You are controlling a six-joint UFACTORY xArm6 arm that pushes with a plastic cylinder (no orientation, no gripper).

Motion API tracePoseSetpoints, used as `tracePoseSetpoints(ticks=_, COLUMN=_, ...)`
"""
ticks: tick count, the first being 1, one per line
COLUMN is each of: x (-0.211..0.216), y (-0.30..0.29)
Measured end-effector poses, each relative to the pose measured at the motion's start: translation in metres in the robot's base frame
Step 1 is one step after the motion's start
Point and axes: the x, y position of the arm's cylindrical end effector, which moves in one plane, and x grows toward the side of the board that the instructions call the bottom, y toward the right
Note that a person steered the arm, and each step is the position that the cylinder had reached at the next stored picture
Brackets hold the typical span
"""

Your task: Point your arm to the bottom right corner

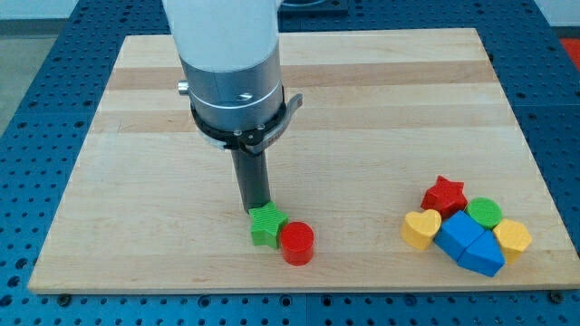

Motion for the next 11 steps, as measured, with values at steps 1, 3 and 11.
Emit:
tracePoseSetpoints(ticks=1, x=-0.002, y=0.000)
tracePoseSetpoints(ticks=3, x=-0.060, y=0.013)
tracePoseSetpoints(ticks=11, x=0.087, y=0.354)
